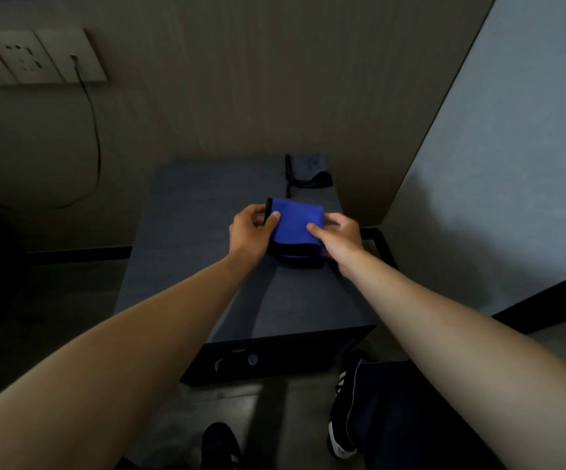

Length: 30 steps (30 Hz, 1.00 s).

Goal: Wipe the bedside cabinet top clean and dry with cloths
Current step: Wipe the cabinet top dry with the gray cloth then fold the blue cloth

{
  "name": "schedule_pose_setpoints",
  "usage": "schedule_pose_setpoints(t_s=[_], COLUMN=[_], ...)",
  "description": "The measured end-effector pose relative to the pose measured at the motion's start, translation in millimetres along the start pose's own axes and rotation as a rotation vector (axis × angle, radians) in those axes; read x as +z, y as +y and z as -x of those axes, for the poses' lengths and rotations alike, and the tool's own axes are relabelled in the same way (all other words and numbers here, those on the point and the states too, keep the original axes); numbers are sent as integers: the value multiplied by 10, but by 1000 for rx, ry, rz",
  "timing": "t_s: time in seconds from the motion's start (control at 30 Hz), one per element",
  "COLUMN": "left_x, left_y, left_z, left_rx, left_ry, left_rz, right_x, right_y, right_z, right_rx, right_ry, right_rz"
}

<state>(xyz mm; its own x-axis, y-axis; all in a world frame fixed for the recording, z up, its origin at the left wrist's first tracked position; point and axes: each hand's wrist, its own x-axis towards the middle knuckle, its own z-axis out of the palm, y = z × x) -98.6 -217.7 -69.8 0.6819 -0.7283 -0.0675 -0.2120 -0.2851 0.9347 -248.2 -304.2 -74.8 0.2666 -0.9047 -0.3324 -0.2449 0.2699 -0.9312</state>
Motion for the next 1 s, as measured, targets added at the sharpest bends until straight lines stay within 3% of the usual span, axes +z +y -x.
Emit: schedule_pose_setpoints(t_s=[0.2,0.33,0.6,0.73,0.83,1.0], left_x=[351,482,558,544,590,717], left_y=[17,26,-33,-23,-6,-107], left_z=[-509,-672,-834,-784,-648,-476], left_rx=[18,118,318,521,664,552], left_ry=[32,60,144,146,12,-110], left_rz=[-121,-337,-606,-703,-699,-754], right_x=[-105,-133,-163,-136,-85,-13], right_y=[-207,-273,-245,-222,-175,-23], right_z=[-547,-795,-991,-890,-753,-608], right_rx=[-123,-146,-202,-453,-638,-514], right_ry=[233,239,205,304,209,39], right_rz=[328,499,602,794,983,1148])
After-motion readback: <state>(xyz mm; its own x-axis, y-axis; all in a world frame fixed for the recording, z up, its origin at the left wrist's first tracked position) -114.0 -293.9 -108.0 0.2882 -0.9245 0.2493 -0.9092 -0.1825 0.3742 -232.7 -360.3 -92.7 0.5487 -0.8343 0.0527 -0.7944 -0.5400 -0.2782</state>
